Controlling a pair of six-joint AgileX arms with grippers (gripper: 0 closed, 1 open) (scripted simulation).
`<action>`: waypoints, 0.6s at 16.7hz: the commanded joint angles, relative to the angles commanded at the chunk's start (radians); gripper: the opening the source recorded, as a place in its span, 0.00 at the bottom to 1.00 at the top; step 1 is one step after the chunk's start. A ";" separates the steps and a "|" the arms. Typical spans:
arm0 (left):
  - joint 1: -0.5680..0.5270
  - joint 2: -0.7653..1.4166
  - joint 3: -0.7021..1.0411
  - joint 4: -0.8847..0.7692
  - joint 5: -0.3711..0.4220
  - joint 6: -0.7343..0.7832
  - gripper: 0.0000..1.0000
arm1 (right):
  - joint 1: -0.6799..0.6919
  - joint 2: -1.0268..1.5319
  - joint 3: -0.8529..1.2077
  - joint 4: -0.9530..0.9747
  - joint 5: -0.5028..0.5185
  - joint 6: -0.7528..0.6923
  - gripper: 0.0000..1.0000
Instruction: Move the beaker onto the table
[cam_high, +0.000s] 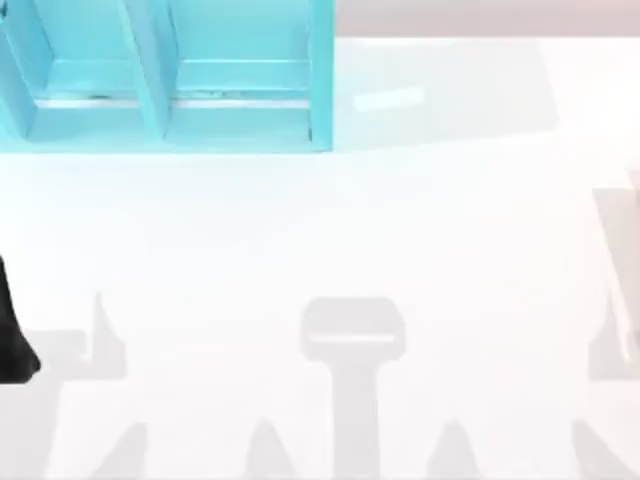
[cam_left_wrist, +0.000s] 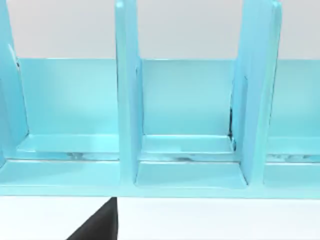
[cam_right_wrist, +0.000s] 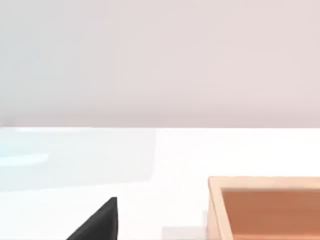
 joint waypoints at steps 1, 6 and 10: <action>0.000 0.000 0.000 0.000 0.000 0.000 1.00 | 0.000 0.000 0.000 0.000 0.000 0.000 1.00; 0.000 0.000 0.000 0.000 0.000 0.000 1.00 | -0.055 0.108 0.107 -0.102 0.003 -0.051 1.00; 0.000 0.000 0.000 0.000 0.000 0.000 1.00 | -0.167 0.384 0.351 -0.331 0.004 -0.160 1.00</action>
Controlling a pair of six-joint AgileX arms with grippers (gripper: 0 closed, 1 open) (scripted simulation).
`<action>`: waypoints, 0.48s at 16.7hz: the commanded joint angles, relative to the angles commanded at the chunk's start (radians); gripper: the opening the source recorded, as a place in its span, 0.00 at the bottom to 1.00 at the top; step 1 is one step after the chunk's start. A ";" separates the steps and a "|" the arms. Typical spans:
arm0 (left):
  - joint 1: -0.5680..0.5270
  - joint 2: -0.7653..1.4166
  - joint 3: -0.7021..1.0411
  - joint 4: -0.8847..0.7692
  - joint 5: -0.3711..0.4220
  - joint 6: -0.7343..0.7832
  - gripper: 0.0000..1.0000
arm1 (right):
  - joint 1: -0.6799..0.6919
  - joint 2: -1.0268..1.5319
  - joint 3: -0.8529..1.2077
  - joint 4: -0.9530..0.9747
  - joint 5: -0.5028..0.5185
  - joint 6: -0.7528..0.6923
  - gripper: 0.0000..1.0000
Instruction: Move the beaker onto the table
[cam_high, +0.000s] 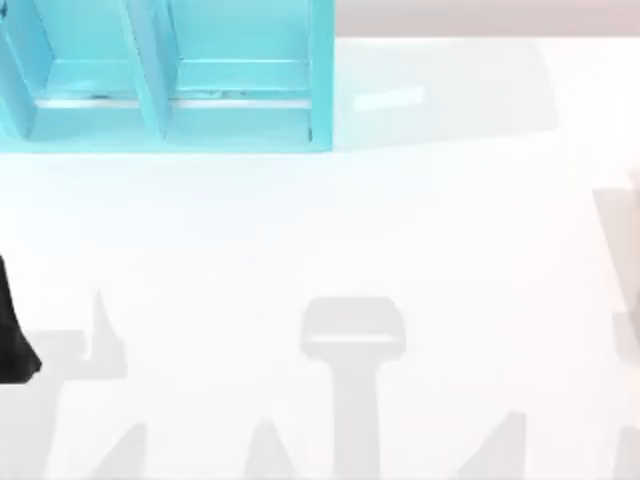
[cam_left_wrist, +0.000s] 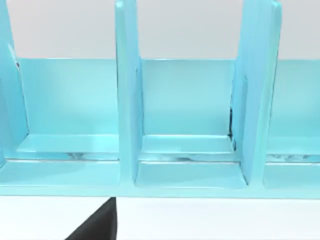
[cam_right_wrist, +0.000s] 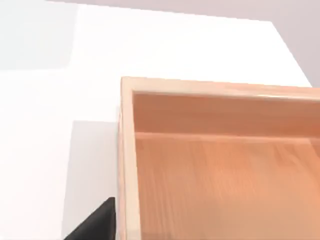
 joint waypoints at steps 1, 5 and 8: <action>0.000 0.000 0.000 0.000 0.000 0.000 1.00 | -0.033 0.094 0.072 -0.070 0.000 -0.032 1.00; 0.000 0.000 0.000 0.000 0.000 0.000 1.00 | -0.172 0.506 0.367 -0.370 -0.002 -0.169 1.00; 0.000 0.000 0.000 0.000 0.000 0.000 1.00 | -0.270 0.775 0.572 -0.580 -0.002 -0.266 1.00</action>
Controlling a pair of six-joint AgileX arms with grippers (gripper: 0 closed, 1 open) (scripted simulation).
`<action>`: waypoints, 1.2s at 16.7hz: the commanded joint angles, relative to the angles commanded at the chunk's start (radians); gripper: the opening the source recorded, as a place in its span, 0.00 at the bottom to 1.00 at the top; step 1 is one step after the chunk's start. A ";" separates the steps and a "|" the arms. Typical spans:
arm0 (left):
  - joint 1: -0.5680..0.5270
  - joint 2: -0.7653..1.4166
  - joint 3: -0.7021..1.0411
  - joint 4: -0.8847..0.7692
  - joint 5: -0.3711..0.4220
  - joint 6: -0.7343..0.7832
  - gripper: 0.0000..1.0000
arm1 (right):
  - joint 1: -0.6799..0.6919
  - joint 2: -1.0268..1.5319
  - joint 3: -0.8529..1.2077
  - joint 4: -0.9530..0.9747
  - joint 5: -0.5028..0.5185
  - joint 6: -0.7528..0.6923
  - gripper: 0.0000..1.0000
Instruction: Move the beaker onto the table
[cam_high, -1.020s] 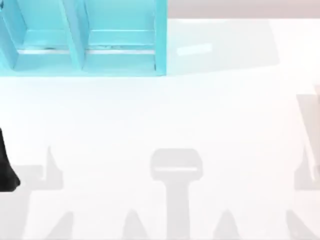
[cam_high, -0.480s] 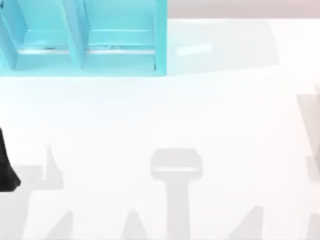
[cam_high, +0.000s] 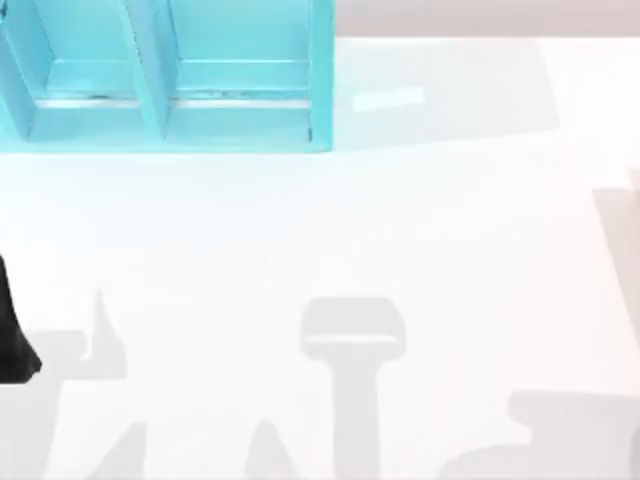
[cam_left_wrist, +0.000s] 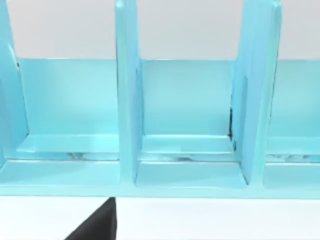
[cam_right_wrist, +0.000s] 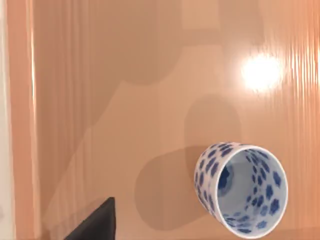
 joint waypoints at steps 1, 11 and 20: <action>0.000 0.000 0.000 0.000 0.000 0.000 1.00 | -0.030 0.077 0.063 -0.063 0.000 -0.030 1.00; 0.000 0.000 0.000 0.000 0.000 0.000 1.00 | -0.179 0.459 0.396 -0.364 -0.001 -0.178 1.00; 0.000 0.000 0.000 0.000 0.000 0.000 1.00 | -0.176 0.489 0.296 -0.235 -0.001 -0.175 1.00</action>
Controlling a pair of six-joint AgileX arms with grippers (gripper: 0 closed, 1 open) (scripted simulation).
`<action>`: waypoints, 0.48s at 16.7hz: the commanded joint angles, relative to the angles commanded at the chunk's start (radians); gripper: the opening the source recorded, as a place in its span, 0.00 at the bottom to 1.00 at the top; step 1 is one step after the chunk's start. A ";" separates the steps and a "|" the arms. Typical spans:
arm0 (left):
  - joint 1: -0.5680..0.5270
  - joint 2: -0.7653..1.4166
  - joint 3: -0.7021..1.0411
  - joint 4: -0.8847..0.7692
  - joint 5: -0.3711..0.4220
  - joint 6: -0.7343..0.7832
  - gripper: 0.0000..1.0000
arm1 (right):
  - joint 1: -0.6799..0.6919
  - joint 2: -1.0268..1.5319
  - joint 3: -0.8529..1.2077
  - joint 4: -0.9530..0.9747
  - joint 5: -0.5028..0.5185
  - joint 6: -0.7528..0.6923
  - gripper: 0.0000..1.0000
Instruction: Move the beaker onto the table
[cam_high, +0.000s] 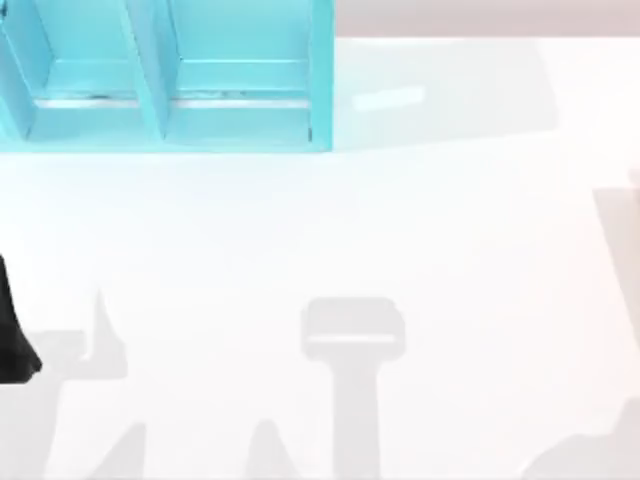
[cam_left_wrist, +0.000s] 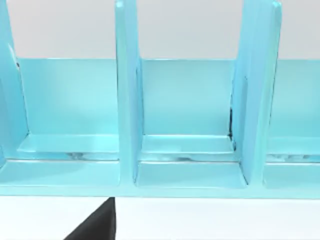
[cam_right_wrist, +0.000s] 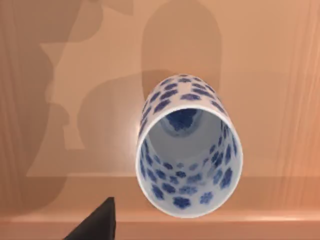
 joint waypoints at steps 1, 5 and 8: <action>0.000 0.000 0.000 0.000 0.000 0.000 1.00 | 0.000 0.009 -0.028 0.037 0.000 0.000 1.00; 0.000 0.000 0.000 0.000 0.000 0.000 1.00 | 0.000 0.050 -0.147 0.197 0.000 0.001 1.00; 0.000 0.000 0.000 0.000 0.000 0.000 1.00 | 0.000 0.067 -0.200 0.268 0.000 0.001 1.00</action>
